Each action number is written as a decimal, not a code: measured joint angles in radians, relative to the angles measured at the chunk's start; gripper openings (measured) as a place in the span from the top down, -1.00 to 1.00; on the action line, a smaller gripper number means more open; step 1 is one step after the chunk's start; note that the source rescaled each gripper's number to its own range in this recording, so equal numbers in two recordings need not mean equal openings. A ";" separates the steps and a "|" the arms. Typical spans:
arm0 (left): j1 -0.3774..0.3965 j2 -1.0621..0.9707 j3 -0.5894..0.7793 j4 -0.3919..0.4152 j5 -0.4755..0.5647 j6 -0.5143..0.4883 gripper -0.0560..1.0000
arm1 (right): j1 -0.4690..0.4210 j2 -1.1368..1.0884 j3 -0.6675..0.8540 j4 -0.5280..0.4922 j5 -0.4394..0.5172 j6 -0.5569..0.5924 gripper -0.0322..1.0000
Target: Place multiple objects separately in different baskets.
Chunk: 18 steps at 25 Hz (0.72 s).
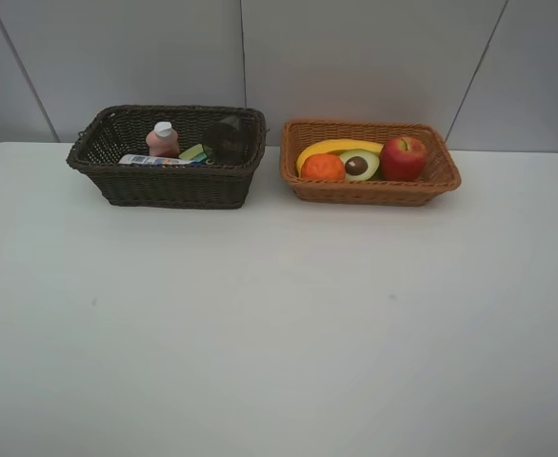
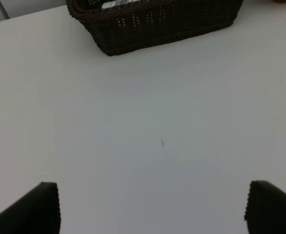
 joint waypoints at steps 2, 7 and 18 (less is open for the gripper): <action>0.000 0.000 0.000 0.000 0.000 0.000 -1.00 | 0.000 0.000 0.000 0.000 0.000 0.000 -0.95; 0.000 0.000 0.000 0.000 0.000 0.001 -1.00 | 0.000 0.000 0.000 0.000 0.000 0.000 -0.95; 0.000 0.000 0.000 0.000 0.000 0.001 -1.00 | 0.000 0.000 0.000 0.000 0.000 0.000 -0.95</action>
